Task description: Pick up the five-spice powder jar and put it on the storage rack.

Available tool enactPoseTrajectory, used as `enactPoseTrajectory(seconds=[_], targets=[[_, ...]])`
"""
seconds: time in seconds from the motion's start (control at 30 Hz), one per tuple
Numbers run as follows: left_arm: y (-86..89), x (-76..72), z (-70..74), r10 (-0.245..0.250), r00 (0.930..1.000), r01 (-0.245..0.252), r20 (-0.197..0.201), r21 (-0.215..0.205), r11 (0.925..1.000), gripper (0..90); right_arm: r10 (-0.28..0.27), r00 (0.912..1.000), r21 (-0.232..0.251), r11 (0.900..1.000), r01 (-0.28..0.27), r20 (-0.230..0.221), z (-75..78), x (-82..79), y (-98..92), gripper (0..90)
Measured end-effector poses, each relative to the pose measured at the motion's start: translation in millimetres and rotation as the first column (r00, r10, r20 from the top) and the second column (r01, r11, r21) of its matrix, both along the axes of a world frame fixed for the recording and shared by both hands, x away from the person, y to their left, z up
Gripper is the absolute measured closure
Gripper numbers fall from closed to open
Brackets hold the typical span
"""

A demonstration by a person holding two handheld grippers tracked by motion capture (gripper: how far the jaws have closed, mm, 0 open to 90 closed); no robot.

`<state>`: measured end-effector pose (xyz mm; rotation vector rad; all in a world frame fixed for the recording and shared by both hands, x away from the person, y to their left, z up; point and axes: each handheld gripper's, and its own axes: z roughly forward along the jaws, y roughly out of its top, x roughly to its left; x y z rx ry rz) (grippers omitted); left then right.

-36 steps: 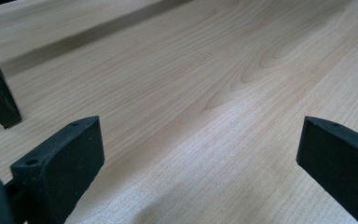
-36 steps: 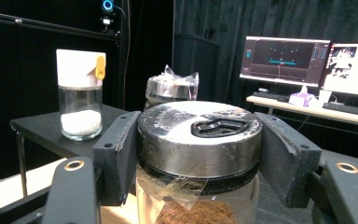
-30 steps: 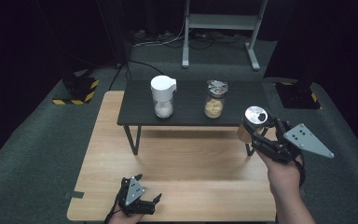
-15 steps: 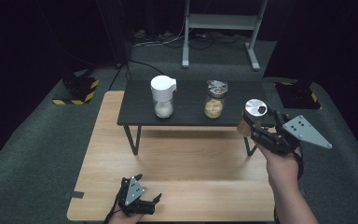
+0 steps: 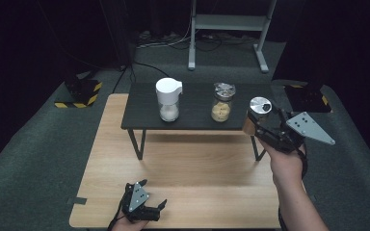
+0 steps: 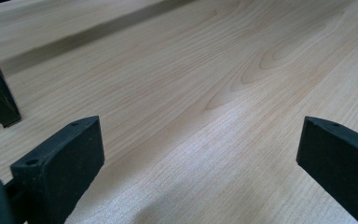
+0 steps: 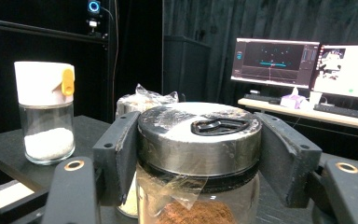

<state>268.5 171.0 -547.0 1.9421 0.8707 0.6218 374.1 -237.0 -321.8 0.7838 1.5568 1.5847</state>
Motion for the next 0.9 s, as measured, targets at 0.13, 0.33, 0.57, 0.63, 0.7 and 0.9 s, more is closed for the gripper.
enactPoseTrajectory(seconds=[0.13,0.33,0.57,0.63,0.7,0.9], targets=[[-0.1,-0.1,0.0,-0.001,1.0000,0.001,0.001,0.001,1.0000,1.0,-0.002,1.0000,-0.002,1.000,0.002,0.003,0.8,2.9,1.4,34.2],[0.1,0.0,0.0,-0.001,1.0000,0.001,0.001,-0.002,1.0000,1.0,-0.012,0.9999,0.007,1.000,0.012,-0.005,0.2,9.8,2.6,34.2],[0.3,-0.2,0.0,-0.001,1.0000,0.001,0.001,-0.003,1.0000,1.0,-0.019,0.9997,0.027,0.999,0.019,-0.018,-2.3,19.3,2.1,34.2],[0.2,-0.2,0.0,-0.001,1.0000,0.001,0.002,-0.002,1.0000,0.9,-0.020,0.9996,0.028,0.999,0.021,-0.017,-2.5,20.7,2.2,34.2],[0.1,-0.2,0.0,-0.001,1.0000,0.001,0.001,-0.002,1.0000,1.0,-0.024,0.9996,0.032,0.999,0.024,-0.015,-2.7,24.5,2.6,34.2],[0.4,-0.1,0.0,-0.003,1.0000,0.003,0.001,-0.004,1.0000,0.9,-0.030,0.9994,0.037,0.999,0.031,-0.018,-3.9,30.6,3.3,34.2]])
